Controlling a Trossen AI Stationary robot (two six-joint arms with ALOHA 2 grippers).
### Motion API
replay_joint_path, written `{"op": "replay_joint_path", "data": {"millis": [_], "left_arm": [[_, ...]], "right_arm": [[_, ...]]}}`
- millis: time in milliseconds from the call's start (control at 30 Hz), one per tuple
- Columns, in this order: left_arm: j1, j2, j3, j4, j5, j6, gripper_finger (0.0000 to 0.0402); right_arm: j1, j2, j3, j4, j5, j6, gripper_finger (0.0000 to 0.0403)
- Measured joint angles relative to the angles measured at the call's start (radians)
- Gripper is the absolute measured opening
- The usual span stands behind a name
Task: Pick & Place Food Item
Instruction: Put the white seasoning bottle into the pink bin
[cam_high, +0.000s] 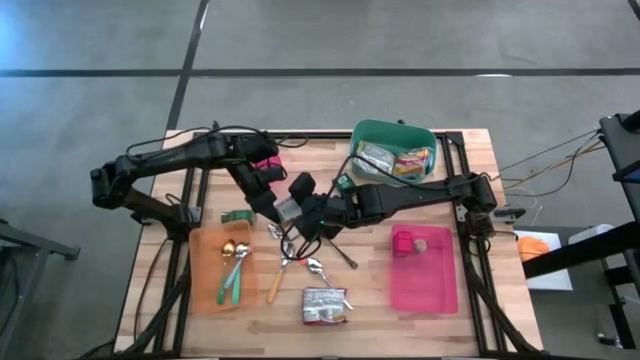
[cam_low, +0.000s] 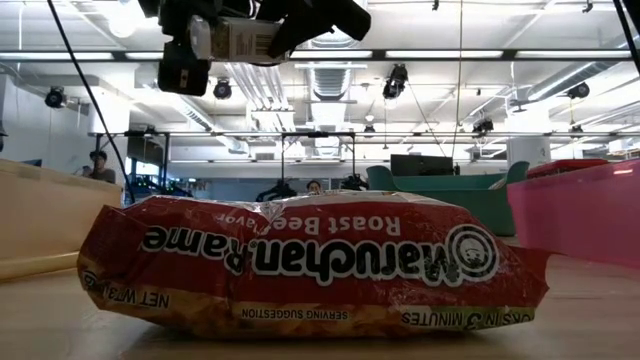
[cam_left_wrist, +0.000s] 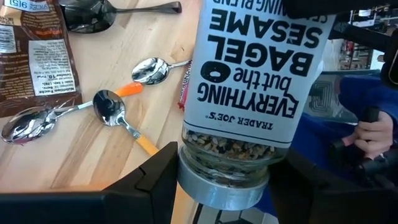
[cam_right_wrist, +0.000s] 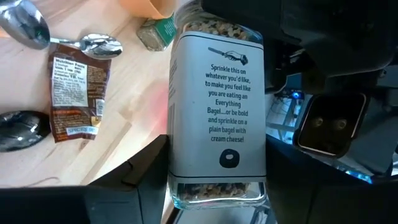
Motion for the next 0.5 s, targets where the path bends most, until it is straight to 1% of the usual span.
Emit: {"op": "replay_joint_path", "data": {"millis": [67,200,233,300,333,400,500], "left_arm": [[-0.002,0.0,0.0,0.001,0.007,-0.003,0.0189],[-0.004,0.0,0.001,0.023,0.048,0.001,0.0189],[-0.005,-0.002,0.002,0.028,0.06,0.004,0.0189],[-0.006,-0.003,0.002,0.037,0.093,0.004,0.0189],[-0.008,-0.003,0.002,0.053,0.102,0.004,0.0189],[-0.012,-0.004,0.002,0.07,0.102,-0.008,0.0189],[-0.015,-0.005,0.002,0.077,0.094,-0.022,0.0189]], "right_arm": [[0.0,0.0,0.0,-0.002,0.0,0.019,0.0212],[0.002,0.0,-0.001,-0.002,0.002,0.017,0.0271],[0.0,0.001,-0.003,-0.005,0.002,0.016,0.0282],[-0.002,0.003,-0.004,-0.011,0.003,0.018,0.0291],[-0.002,0.003,-0.005,-0.01,0.005,0.018,0.0289],[-0.001,0.003,-0.006,-0.004,0.026,0.017,0.0272],[0.0,0.003,-0.006,-0.004,0.056,0.019,0.022]]}}
